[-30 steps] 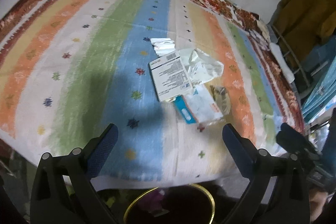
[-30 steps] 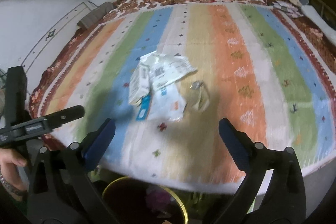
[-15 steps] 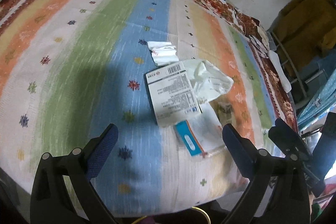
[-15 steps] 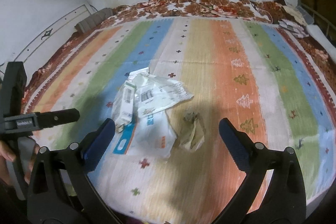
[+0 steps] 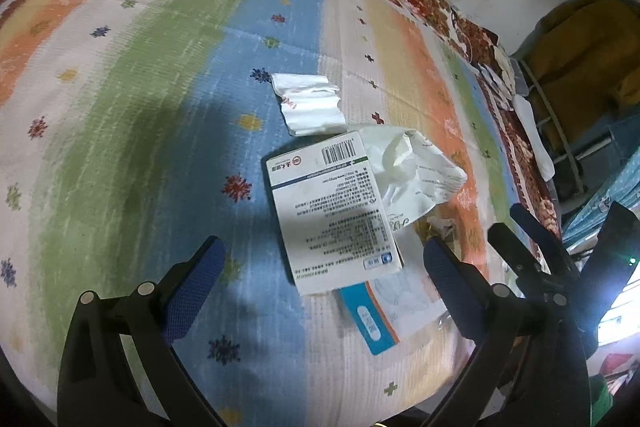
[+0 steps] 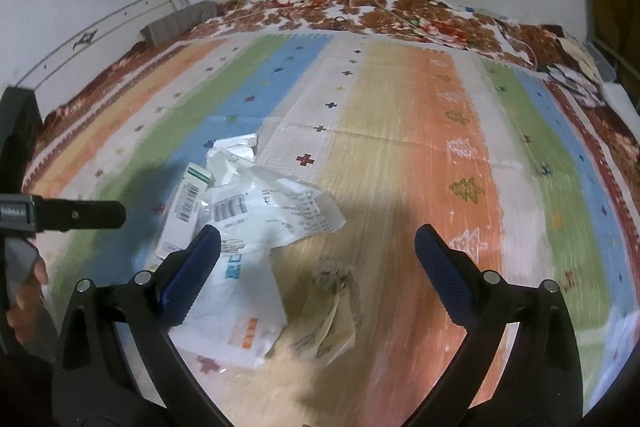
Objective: Collect trash
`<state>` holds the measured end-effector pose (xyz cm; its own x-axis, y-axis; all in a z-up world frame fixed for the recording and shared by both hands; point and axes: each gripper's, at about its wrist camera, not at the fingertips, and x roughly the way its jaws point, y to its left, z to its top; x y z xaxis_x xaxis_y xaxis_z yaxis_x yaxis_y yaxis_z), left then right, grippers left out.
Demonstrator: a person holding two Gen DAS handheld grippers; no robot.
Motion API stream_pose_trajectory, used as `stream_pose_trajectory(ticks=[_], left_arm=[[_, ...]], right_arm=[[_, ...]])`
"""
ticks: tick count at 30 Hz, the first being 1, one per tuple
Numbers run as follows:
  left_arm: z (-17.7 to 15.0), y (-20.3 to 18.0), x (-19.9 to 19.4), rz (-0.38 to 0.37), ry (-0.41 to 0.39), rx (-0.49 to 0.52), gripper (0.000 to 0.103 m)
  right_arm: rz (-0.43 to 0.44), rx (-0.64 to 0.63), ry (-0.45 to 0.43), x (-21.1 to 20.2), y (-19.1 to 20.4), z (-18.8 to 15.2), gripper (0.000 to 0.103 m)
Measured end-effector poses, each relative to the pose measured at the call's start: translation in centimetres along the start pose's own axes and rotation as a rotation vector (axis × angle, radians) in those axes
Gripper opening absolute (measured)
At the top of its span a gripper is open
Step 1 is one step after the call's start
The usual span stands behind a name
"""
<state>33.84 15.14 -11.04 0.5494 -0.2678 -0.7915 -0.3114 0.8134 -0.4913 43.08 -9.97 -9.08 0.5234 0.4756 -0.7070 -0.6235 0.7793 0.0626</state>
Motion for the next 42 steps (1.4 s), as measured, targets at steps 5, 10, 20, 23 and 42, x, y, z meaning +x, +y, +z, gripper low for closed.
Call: stream_pose_trajectory(ticks=[5,10,20,23,42], left_arm=[[0.7,0.7,1.2,-0.028,0.014,-0.025,0.097],[1.4,1.3,2.8,-0.083,0.022,-0.060,0.097],[1.4,-0.4,4.8,-0.039,0.008,0.055,0.081],[1.3,-0.6,5.3,-0.041,0.024,0.069,0.078],[2.5,-0.8,-0.2,0.029,-0.028,0.037,0.076]], right_arm=[[0.016,-0.079,0.025,2.1,0.4,0.4,0.087],[0.041,-0.128,0.021,3.9,0.6,0.7,0.079],[0.087,-0.133,0.042,6.4,0.3,1.0,0.030],[0.086,-0.126,0.047,6.6,0.5,0.8,0.020],[-0.071,-0.051,0.074,2.1,0.9,1.8,0.005]])
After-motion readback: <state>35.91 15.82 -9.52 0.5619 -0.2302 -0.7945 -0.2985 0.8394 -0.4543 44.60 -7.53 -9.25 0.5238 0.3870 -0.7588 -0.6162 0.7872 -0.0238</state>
